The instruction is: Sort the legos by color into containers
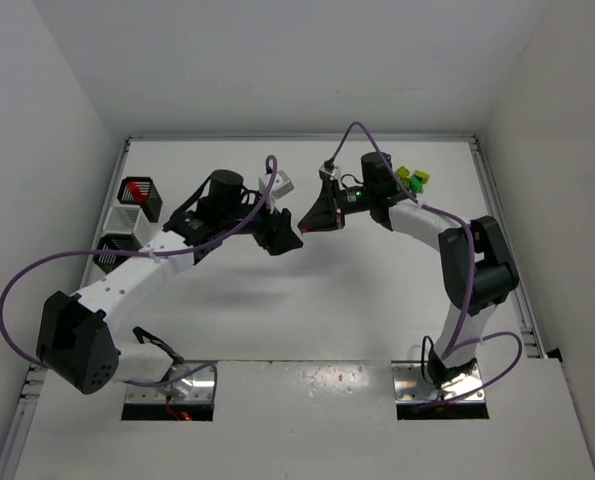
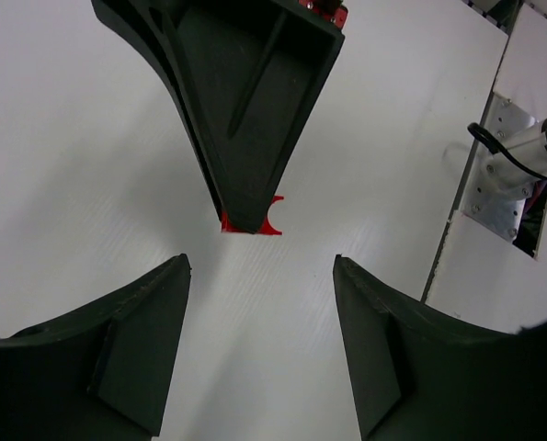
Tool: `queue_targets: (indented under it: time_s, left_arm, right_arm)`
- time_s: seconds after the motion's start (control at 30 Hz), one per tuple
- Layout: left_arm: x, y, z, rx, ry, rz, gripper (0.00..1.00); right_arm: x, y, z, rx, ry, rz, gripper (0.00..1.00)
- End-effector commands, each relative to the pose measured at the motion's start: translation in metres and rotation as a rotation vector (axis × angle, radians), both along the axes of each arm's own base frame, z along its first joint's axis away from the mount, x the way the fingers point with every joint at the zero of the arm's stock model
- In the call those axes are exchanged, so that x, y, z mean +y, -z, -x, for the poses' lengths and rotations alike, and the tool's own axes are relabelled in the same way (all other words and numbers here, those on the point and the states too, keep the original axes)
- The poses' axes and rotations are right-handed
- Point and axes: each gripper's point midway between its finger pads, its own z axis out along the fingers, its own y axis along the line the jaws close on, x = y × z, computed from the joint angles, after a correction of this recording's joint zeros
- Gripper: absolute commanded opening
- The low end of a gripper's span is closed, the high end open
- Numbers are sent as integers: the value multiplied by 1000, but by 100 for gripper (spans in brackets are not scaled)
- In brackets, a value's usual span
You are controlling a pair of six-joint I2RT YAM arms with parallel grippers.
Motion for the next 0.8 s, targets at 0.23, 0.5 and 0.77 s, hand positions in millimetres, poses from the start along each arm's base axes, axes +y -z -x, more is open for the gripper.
queue_targets:
  time_s: [0.23,0.5,0.77]
  left_arm:
    - [-14,-26,-11,-96,15,9,61]
    - [-16,-22,-16,-104,-2,-12,39]
    - [-10,-23,-17,-119,-21,-38,4]
  right_arm:
    - [9,-12,9,-34,-62,-38,7]
    - [14,-19,16,-41,-88,-47,7]
    - [10,-17,16,-41,-79,-47,36]
